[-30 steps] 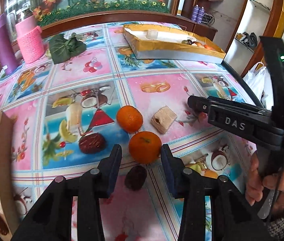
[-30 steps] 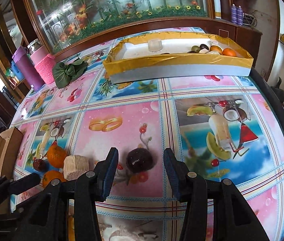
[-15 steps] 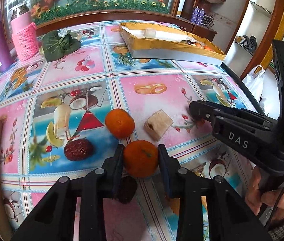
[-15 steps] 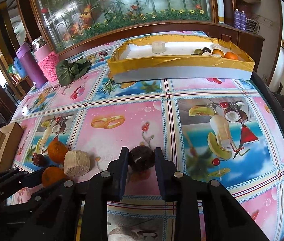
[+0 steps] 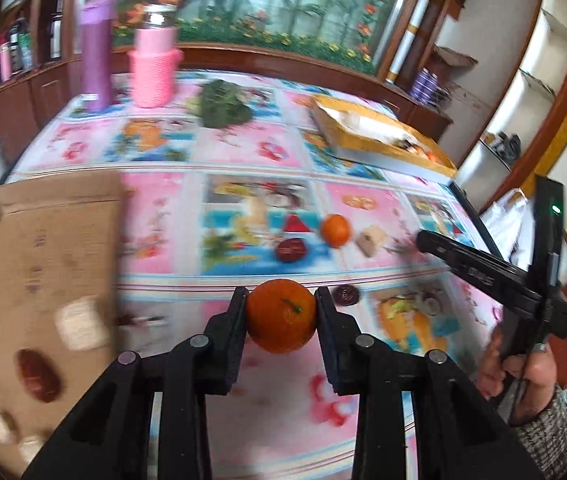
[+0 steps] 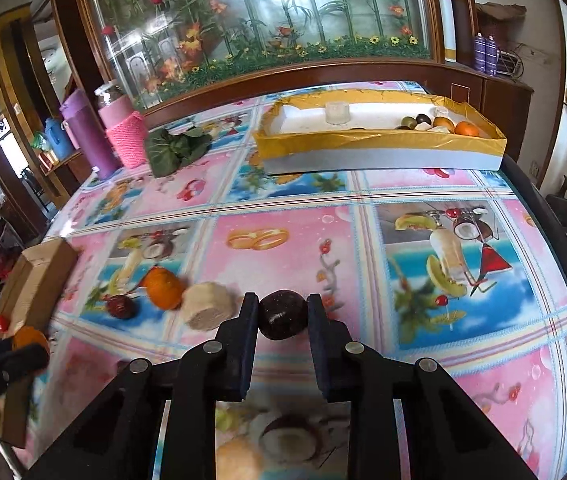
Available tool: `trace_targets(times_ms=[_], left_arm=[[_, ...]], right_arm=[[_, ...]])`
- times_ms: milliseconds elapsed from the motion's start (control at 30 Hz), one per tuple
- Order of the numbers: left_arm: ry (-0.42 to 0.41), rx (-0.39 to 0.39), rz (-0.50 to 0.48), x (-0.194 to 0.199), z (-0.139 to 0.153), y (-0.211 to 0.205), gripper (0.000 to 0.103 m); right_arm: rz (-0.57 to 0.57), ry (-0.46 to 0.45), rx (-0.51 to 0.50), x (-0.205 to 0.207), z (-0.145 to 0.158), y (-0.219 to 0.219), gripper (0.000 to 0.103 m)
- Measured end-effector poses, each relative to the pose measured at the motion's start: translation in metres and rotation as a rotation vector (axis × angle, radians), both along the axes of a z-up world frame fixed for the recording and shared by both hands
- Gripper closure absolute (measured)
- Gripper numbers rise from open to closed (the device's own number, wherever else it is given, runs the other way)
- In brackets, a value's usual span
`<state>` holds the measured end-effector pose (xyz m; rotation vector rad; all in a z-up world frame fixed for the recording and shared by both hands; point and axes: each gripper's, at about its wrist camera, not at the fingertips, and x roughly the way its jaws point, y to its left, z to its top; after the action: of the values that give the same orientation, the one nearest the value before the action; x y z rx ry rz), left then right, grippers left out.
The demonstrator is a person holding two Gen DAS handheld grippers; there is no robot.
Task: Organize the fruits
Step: 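Carry the plum and orange over the cardboard box and release both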
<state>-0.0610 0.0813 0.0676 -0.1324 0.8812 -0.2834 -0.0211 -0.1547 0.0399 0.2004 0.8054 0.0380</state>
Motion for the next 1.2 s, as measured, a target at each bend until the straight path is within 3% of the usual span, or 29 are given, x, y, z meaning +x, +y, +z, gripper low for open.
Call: trace_targets(times_ms=[200,300,467,633,767,1033,1100,1200], left_arm=[[0.0,0.04,0.206,-0.009,0.009,0.104,0.071],[0.013,0.075,0.288,-0.005,0.008,0.149,0.071],[0.075,0.085,0.386,0.011,-0.009,0.204,0.071],[0.148,0.036,0.398,0.025,-0.029,0.229,0.071],[0.147,-0.02,0.393,0.024,-0.031,0.236,0.071],[0.109,-0.127,0.412,0.004,-0.02,0.251,0.068],[0.089,-0.152,0.427,-0.005,-0.014,0.253,0.058],[0.061,-0.203,0.452,-0.022,-0.005,0.255,0.052]], right_arm=[[0.112,-0.039,-0.017,-0.016,0.038,0.06,0.077],[0.211,-0.052,-0.019,-0.016,0.056,0.11,0.077],[0.367,-0.025,0.003,-0.009,0.059,0.197,0.076],[0.476,0.042,-0.03,0.012,0.037,0.282,0.076],[0.51,0.089,-0.065,0.031,0.017,0.321,0.076],[0.54,0.116,-0.107,0.044,-0.001,0.348,0.076],[0.542,0.106,-0.109,0.042,0.002,0.349,0.076],[0.532,0.085,-0.087,0.04,0.011,0.344,0.073]])
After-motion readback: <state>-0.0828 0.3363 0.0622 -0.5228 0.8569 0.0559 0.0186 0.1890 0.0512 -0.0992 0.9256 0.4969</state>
